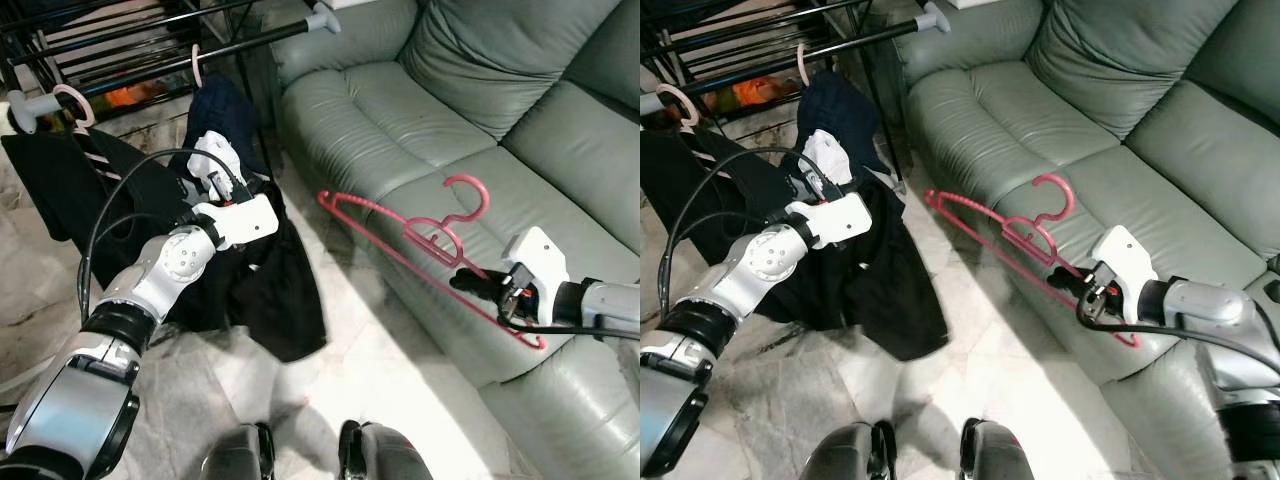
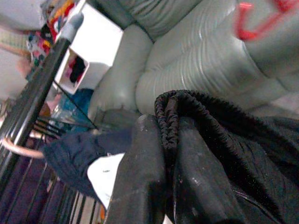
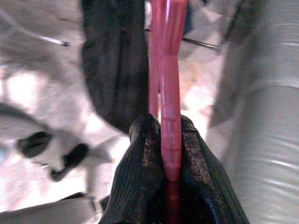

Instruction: Hang hanger

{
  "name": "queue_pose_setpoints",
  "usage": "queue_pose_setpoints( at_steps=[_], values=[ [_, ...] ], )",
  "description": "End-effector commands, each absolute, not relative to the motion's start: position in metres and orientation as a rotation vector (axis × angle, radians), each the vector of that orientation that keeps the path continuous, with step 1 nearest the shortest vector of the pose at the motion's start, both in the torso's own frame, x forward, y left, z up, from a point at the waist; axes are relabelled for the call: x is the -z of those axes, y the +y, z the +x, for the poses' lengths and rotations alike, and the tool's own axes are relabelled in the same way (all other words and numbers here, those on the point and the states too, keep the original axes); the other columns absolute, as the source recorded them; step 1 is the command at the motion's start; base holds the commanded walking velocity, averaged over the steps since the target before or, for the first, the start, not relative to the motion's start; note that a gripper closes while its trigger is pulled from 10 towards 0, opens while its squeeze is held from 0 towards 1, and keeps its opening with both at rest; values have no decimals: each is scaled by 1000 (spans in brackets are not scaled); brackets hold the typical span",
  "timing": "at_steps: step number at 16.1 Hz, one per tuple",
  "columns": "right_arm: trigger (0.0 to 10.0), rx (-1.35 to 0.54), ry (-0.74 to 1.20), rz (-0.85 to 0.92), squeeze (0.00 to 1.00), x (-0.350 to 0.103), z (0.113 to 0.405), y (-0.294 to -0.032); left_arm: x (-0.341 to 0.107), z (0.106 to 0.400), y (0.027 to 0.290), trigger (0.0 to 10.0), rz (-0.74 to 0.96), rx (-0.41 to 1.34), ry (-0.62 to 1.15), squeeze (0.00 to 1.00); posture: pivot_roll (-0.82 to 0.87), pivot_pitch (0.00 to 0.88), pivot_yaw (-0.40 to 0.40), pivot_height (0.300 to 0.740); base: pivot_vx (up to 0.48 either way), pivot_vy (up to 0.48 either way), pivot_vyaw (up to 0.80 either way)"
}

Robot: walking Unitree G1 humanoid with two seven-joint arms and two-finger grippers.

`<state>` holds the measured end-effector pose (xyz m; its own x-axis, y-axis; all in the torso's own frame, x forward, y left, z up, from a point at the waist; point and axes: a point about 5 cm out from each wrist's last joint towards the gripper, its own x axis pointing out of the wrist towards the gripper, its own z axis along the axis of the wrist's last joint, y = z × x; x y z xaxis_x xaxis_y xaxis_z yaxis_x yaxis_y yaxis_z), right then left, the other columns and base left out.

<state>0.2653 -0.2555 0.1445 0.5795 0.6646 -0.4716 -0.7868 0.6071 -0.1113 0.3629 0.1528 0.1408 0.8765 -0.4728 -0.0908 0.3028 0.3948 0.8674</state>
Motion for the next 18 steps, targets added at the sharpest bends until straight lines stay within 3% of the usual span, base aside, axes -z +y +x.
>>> queue_pose_setpoints(
  at_steps=[1,4,10,18],
  values=[
    [10000,-928,394,-279,0,-158,260,-254,-148,367,150,10000,1075,493,-211,0,-90,117,6,740,0,0,0],
    [10000,-974,404,-226,0,-158,257,-248,-147,368,147,10000,1055,497,-200,0,-88,114,7,740,0,0,0],
    [10000,-985,509,-161,0,-108,254,-221,-153,368,133,10000,928,529,-219,0,-71,106,7,740,0,0,0],
    [10000,-952,526,-209,0,-107,253,-234,-149,363,142,10000,948,554,-210,0,-75,110,2,740,0,0,0]
  ],
)
